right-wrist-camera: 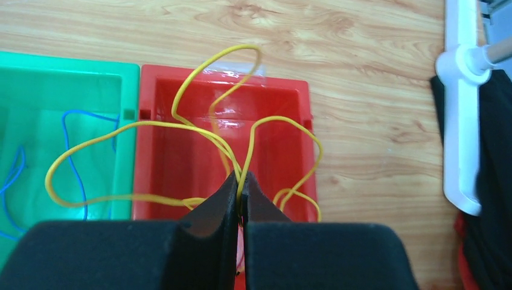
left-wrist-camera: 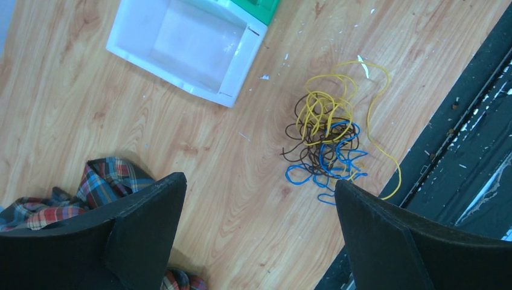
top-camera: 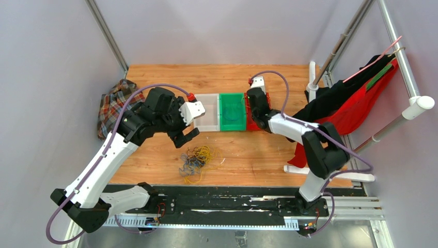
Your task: Untangle the cables
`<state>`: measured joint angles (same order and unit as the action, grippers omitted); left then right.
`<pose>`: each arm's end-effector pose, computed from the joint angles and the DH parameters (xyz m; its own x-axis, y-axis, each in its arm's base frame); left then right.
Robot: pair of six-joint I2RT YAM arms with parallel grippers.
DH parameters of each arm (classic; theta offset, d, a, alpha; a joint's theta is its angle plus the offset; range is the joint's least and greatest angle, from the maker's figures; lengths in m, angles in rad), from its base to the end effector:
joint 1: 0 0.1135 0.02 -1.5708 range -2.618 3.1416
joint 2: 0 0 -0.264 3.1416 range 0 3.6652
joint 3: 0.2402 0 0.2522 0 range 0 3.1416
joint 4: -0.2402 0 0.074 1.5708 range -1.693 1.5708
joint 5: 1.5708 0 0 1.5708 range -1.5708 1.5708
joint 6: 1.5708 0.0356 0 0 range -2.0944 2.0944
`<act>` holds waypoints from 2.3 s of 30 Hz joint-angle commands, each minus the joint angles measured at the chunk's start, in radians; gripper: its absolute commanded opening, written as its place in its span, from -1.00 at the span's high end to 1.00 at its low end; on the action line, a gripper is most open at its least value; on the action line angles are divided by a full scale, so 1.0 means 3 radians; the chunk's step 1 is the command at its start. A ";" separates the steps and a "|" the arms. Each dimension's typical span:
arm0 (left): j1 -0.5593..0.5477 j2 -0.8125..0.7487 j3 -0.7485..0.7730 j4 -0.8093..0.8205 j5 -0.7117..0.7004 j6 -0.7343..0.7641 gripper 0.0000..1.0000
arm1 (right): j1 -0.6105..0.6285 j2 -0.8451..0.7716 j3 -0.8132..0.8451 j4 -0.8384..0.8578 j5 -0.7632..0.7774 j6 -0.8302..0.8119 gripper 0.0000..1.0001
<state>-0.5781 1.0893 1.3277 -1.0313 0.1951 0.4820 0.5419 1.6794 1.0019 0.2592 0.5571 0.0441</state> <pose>0.1621 -0.1140 0.3860 -0.2273 0.6913 -0.6858 0.8525 0.4817 0.2029 0.3287 0.1759 0.2268 -0.3487 -0.1663 -0.9224 -0.0085 0.9847 -0.1743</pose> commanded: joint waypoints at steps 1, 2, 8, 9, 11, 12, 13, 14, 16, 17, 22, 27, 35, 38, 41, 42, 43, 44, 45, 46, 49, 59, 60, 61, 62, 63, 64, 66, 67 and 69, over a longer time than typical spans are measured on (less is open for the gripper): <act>0.0018 -0.0006 0.0009 0.0017 -0.0124 0.0011 -0.96 | -0.0122 0.0390 0.0447 -0.0599 -0.0113 0.0301 0.99; 0.0020 -0.0011 0.0003 0.0017 -0.0117 0.0030 -0.96 | -0.0141 0.0473 0.0536 -0.0681 -0.0134 0.0357 0.99; 0.0020 -0.0046 -0.0004 0.0004 -0.0063 0.0087 -0.96 | -0.0247 0.0815 0.0810 -0.1001 -0.0135 0.0590 0.99; 0.0020 -0.0052 -0.0014 0.0003 -0.0070 0.0097 -0.96 | -0.0262 0.0823 0.0795 -0.1011 -0.0158 0.0613 0.99; 0.0020 -0.0048 -0.0025 0.0005 -0.0066 0.0111 -0.96 | -0.0281 0.0824 0.0781 -0.1036 -0.0194 0.0630 0.99; 0.0019 -0.0047 -0.0027 0.0007 -0.0059 0.0111 -0.96 | -0.0286 0.0817 0.0785 -0.1065 -0.0190 0.0637 0.98; 0.0020 -0.0040 -0.0024 0.0007 -0.0057 0.0109 -0.96 | -0.0287 0.0801 0.0797 -0.1094 -0.0188 0.0641 0.91; 0.0019 -0.0033 -0.0018 0.0007 -0.0055 0.0102 -0.96 | -0.0295 0.0771 0.0803 -0.1129 -0.0194 0.0656 0.75; 0.0020 -0.0025 -0.0017 0.0007 -0.0059 0.0099 -0.96 | -0.0300 0.0604 0.0799 -0.1151 -0.0227 0.0680 0.43; 0.0019 -0.0017 -0.0017 0.0007 -0.0058 0.0101 -0.96 | -0.0298 0.0510 0.0789 -0.1134 -0.0239 0.0677 0.28; 0.0020 0.0019 -0.0081 0.0007 -0.0068 0.0124 -0.96 | -0.0298 0.0119 0.0809 -0.1118 -0.0335 0.0635 -0.23; 0.0024 0.0112 -0.0178 0.0012 -0.0081 0.0156 -0.96 | -0.0295 0.0095 0.1004 -0.1315 -0.0514 0.0621 -0.36; 0.0061 0.0245 -0.0377 0.0074 -0.0048 0.0247 -0.98 | -0.0293 0.0400 0.1018 -0.0930 -0.0881 0.0678 -0.05; 0.0085 0.0301 -0.0439 0.0087 -0.0052 0.0283 -1.00 | -0.0302 0.0576 0.1108 -0.0860 -0.0998 0.0676 0.13; 0.0125 0.0327 -0.0497 0.0109 -0.0032 0.0326 -1.00 | -0.0333 0.0693 0.1131 -0.0774 -0.1029 0.0706 0.27; 0.0134 0.0323 -0.0522 0.0130 -0.0023 0.0345 -0.99 | -0.0354 0.0732 0.1140 -0.0775 -0.1028 0.0729 0.38; 0.0136 0.0319 -0.0555 0.0151 -0.0018 0.0375 -0.99 | -0.0378 0.0765 0.1139 -0.0788 -0.1022 0.0761 0.52; 0.0141 0.0313 -0.0589 0.0185 -0.0010 0.0397 -0.99 | -0.0402 0.0785 0.1124 -0.0796 -0.1016 0.0792 0.65; 0.0142 0.0316 -0.0644 0.0221 -0.0002 0.0418 -0.99 | -0.0421 0.0796 0.1093 -0.0799 -0.1005 0.0809 0.78; 0.0143 0.0323 -0.0682 0.0257 0.0021 0.0434 -0.98 | -0.0437 0.0798 0.1059 -0.0798 -0.0984 0.0828 0.89; 0.0143 0.0387 -0.0760 0.0364 0.0099 0.0458 -0.95 | -0.0446 0.0734 0.0943 -0.0787 -0.0956 0.0842 0.95; 0.0143 0.0925 -0.0764 0.0724 0.0295 0.0475 -0.80 | -0.0405 -0.0277 0.0497 -0.0782 -0.1364 0.1059 -0.19; 0.0143 0.0965 -0.0752 0.0734 0.0396 0.0508 -0.79 | -0.0401 -0.0435 0.0374 -0.0732 -0.1501 0.1138 -0.29; 0.0143 0.1004 -0.0738 0.0744 0.0514 0.0544 -0.78 | -0.0398 -0.0592 0.0239 -0.0656 -0.1606 0.1234 -0.32; 0.0143 0.1037 -0.0728 0.0754 0.0638 0.0578 -0.78 | -0.0380 -0.0749 0.0087 -0.0570 -0.1670 0.1314 -0.33; 0.0143 0.1071 -0.0720 0.0758 0.0766 0.0626 -0.77 | -0.0351 -0.0940 -0.0063 -0.0486 -0.1726 0.1361 -0.34; 0.0143 0.1111 -0.0707 0.0769 0.0904 0.0665 -0.76 | -0.0286 -0.1057 -0.0187 -0.0456 -0.1744 0.1388 -0.34; 0.0142 0.1231 -0.0669 0.0788 0.1044 0.0703 -0.66 | -0.0128 -0.1278 -0.0398 -0.0482 -0.1654 0.1399 -0.35; 0.0142 0.1306 -0.0637 0.0786 0.1083 0.0716 -0.58 | -0.0038 -0.1366 -0.0479 -0.0492 -0.1587 0.1395 -0.35; 0.0143 0.1494 -0.0570 0.0755 0.1130 0.0755 -0.39 | 0.0106 -0.1518 -0.0629 -0.0527 -0.1490 0.1404 -0.29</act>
<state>-0.5396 1.4601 1.1076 -0.8249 0.4248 0.6628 0.4870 1.2766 0.9070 0.1116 0.0952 0.4236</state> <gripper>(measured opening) 0.765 0.669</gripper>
